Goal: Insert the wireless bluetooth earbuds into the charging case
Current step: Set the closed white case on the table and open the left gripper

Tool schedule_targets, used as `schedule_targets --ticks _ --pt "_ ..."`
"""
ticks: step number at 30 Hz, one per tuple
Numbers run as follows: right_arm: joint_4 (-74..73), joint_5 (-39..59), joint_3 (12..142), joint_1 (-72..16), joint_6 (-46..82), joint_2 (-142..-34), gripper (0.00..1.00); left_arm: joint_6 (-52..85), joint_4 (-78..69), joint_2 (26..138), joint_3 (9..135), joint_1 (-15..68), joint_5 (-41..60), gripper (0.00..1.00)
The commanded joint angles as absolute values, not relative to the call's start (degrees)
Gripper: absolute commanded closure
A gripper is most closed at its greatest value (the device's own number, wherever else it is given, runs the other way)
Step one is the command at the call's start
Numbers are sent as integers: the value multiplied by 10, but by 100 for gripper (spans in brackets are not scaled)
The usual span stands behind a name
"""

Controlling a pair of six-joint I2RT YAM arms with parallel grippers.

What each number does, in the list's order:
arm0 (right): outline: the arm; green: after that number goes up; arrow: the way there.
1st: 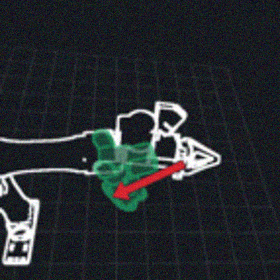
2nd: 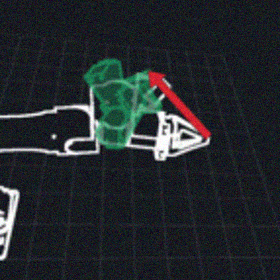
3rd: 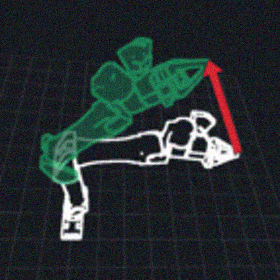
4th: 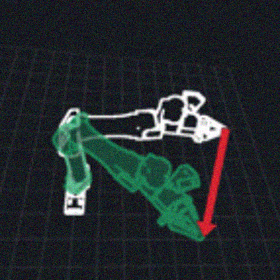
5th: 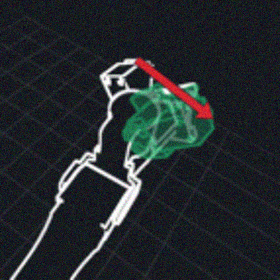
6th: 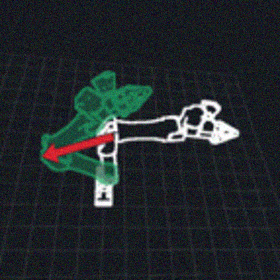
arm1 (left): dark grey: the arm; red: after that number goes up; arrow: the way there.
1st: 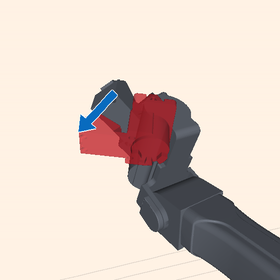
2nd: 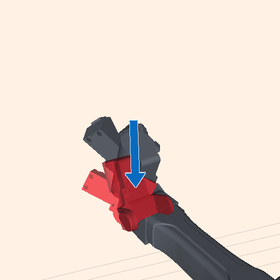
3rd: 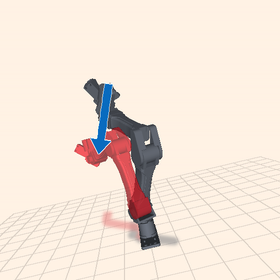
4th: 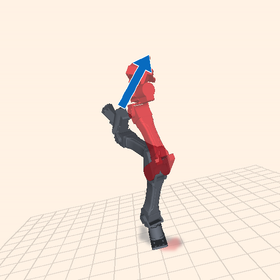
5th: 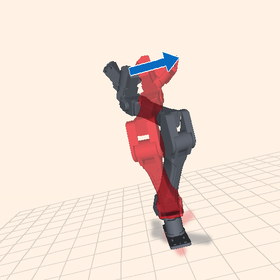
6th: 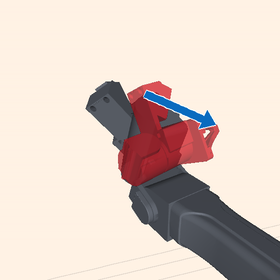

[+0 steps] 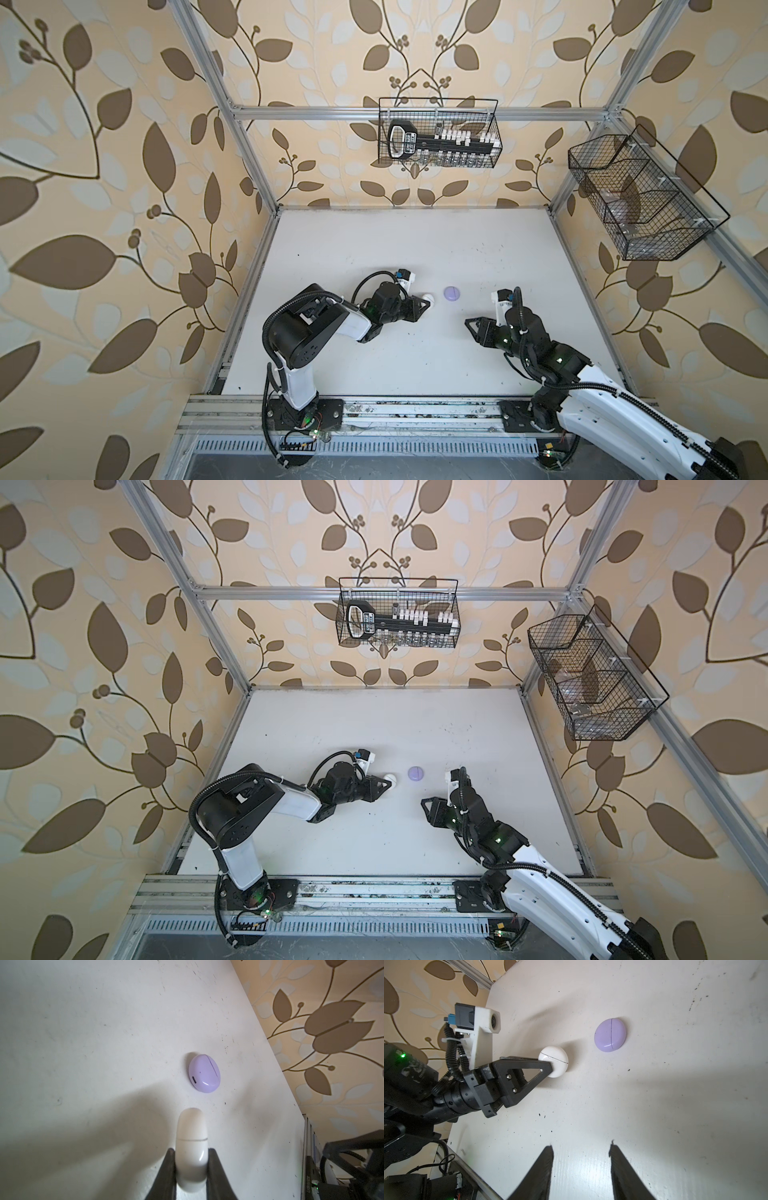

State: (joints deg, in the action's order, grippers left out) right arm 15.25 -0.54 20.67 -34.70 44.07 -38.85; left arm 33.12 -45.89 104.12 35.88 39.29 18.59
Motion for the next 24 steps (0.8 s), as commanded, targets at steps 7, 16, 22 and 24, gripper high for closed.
schedule_targets --ticks 7,16,22,24 --pt "151 -14 200 -340 443 -382 54 337 -390 1043 387 388 191 85" --pt "151 -10 204 -334 439 -382 54 327 -348 1026 385 388 173 59" --pt "152 -4 212 -328 435 -390 54 304 -302 991 381 388 145 46" --pt "155 -6 217 -328 431 -395 54 296 -284 975 380 388 128 44"
